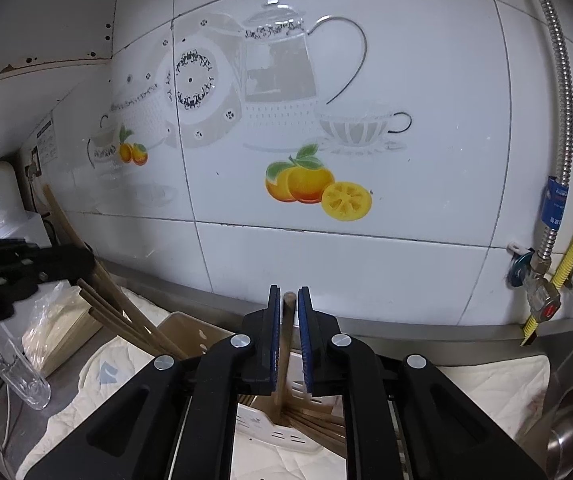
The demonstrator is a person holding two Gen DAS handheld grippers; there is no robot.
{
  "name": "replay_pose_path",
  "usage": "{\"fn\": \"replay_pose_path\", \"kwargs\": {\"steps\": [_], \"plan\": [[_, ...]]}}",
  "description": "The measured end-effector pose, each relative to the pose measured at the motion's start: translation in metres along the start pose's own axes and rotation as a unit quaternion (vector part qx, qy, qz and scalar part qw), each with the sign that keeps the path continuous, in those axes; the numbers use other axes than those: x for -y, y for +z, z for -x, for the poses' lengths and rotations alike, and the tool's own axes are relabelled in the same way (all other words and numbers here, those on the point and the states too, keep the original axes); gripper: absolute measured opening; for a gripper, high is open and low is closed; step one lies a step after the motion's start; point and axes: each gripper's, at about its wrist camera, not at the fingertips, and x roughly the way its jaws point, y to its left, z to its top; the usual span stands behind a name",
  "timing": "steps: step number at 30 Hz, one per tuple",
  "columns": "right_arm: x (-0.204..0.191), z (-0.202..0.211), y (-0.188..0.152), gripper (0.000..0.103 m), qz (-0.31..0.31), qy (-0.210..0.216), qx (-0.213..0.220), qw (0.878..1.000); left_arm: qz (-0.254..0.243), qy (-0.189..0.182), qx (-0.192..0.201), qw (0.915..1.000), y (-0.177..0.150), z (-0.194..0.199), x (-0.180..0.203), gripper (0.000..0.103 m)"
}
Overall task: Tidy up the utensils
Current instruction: 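Lift the left tool's chopstick into the holder while the right tool inserts its own, then open the left tool leaving its chopstick while the right tool releases its own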
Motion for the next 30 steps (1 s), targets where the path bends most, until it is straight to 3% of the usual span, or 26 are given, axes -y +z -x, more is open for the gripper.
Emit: {"fn": "replay_pose_path", "kwargs": {"steps": [9, 16, 21, 28, 30], "plan": [[-0.003, 0.021, 0.002, 0.019, 0.01, 0.0, 0.018, 1.0, 0.013, -0.003, -0.028, 0.9995, -0.009, -0.019, -0.005, 0.006], [-0.004, 0.037, -0.001, 0.027, 0.012, 0.0, 0.027, 1.0, 0.018, -0.002, -0.026, 0.9995, -0.011, -0.018, -0.005, 0.01], [-0.005, 0.049, -0.007, 0.036, 0.014, 0.001, 0.027, 1.0, 0.016, 0.0, -0.008, 0.9998, -0.011, -0.001, -0.001, 0.032], [-0.01, 0.072, -0.027, 0.052, 0.014, 0.003, 0.02, 1.0, 0.023, -0.002, 0.014, 0.9996, -0.026, 0.025, 0.003, 0.041], [-0.013, 0.079, -0.036, 0.055, 0.016, 0.003, 0.014, 1.0, 0.026, -0.004, 0.018, 0.9995, -0.035, 0.033, 0.006, 0.049]]}}
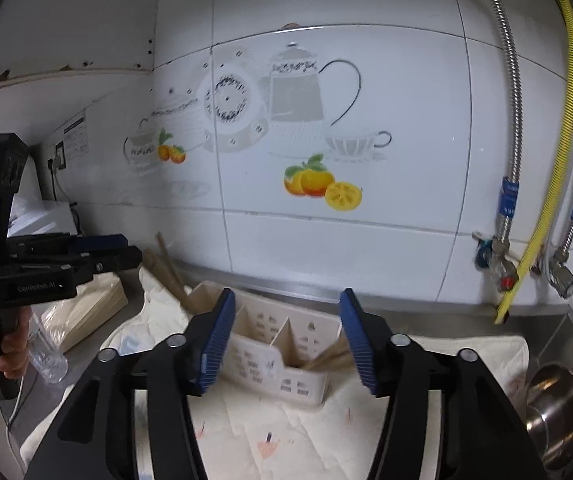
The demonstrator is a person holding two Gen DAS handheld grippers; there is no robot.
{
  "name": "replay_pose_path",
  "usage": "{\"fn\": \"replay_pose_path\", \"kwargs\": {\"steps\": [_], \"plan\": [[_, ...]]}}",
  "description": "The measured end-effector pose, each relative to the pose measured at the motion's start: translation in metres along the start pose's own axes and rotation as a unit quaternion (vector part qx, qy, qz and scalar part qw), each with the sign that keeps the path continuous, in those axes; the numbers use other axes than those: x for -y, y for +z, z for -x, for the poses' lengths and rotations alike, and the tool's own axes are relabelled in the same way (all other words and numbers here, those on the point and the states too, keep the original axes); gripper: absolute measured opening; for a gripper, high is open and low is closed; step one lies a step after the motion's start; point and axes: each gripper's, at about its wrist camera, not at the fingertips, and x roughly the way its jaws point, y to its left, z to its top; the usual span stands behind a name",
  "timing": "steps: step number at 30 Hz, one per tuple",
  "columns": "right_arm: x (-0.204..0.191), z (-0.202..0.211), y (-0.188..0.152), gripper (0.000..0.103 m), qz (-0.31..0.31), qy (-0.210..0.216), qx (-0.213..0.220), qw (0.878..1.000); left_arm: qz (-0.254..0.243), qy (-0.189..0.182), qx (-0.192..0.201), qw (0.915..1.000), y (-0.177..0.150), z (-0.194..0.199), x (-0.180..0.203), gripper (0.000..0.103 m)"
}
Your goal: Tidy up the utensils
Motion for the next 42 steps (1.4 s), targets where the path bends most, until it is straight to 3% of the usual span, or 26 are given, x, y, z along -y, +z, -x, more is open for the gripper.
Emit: {"fn": "replay_pose_path", "kwargs": {"steps": [11, 17, 23, 31, 42], "plan": [[-0.023, 0.022, -0.059, 0.068, 0.029, -0.024, -0.035, 0.999, 0.021, 0.005, -0.003, 0.9998, -0.065, 0.025, 0.009, 0.066], [-0.029, 0.033, -0.08, 0.074, 0.028, -0.03, -0.047, 0.998, 0.033, 0.023, -0.003, 0.9992, -0.089, 0.035, 0.009, 0.082], [-0.028, 0.038, -0.097, 0.084, 0.017, -0.033, -0.058, 0.998, 0.03, 0.065, -0.001, 0.9975, -0.107, 0.042, 0.008, 0.097], [-0.027, 0.044, -0.114, 0.086, 0.006, -0.042, -0.069, 0.997, 0.028, 0.095, -0.018, 0.9949, -0.132, 0.042, 0.009, 0.098], [-0.017, 0.059, -0.126, 0.089, -0.02, -0.05, -0.072, 0.996, 0.017, 0.109, -0.017, 0.9937, -0.138, 0.054, 0.015, 0.098]]}}
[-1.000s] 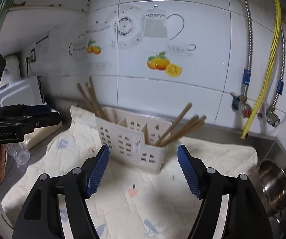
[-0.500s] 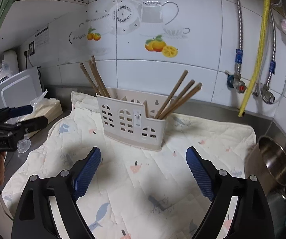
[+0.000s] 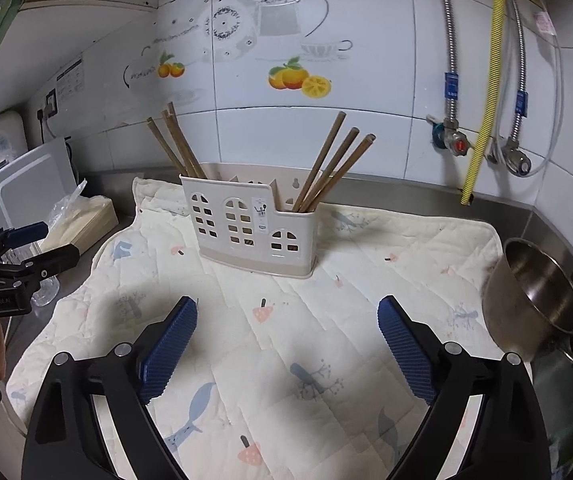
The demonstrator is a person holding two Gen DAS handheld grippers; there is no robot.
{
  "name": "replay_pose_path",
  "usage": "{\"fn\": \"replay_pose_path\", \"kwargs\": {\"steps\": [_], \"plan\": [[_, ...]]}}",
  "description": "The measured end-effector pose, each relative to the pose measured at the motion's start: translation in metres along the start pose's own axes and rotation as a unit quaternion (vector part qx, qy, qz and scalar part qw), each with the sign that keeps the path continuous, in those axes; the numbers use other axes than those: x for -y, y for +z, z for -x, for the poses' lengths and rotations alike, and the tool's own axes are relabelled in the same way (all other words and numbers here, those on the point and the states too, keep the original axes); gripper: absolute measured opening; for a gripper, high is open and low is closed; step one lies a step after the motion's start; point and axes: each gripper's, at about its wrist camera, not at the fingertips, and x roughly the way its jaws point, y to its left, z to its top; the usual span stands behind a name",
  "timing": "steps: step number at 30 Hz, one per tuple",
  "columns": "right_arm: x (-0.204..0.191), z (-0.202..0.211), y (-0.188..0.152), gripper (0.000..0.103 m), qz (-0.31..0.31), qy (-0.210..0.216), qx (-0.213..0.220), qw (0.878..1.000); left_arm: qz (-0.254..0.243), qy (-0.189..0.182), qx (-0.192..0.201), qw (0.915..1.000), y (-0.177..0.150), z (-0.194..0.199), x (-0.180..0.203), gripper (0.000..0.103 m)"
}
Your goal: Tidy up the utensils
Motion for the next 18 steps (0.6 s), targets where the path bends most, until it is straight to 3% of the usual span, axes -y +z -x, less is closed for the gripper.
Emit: {"fn": "replay_pose_path", "kwargs": {"steps": [18], "plan": [[-0.002, 0.014, -0.007, 0.09, -0.002, -0.005, 0.004, 1.0, 0.009, 0.002, -0.002, 1.0, -0.006, 0.007, -0.002, 0.098]]}}
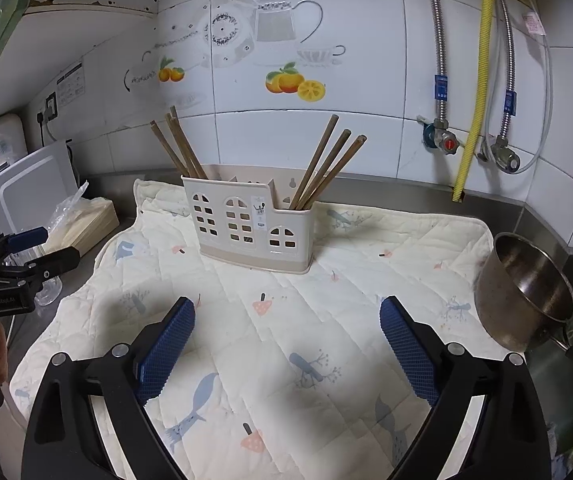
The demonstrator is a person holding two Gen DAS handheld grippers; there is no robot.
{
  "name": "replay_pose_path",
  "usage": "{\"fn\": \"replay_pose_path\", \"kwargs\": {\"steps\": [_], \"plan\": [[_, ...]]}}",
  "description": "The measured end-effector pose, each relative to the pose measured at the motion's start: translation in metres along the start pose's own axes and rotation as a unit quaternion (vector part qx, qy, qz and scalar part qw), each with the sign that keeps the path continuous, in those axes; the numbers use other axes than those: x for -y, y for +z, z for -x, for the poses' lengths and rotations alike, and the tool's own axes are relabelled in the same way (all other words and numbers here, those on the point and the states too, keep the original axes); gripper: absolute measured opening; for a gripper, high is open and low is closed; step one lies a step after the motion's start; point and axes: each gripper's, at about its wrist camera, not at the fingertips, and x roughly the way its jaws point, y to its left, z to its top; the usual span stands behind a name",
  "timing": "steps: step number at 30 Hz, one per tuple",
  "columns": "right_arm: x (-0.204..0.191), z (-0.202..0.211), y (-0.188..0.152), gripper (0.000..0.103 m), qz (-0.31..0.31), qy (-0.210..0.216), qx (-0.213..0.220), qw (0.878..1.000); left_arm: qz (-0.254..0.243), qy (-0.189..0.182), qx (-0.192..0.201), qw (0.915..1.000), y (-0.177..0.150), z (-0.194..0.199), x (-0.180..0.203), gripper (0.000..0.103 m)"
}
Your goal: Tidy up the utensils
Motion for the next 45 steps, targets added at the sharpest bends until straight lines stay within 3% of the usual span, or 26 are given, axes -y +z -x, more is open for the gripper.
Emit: {"fn": "replay_pose_path", "kwargs": {"steps": [45], "plan": [[-0.0052, -0.0034, -0.0008, 0.092, 0.002, 0.0, -0.002, 1.0, 0.001, 0.004, -0.006, 1.0, -0.0061, -0.0018, -0.0004, 0.098]]}}
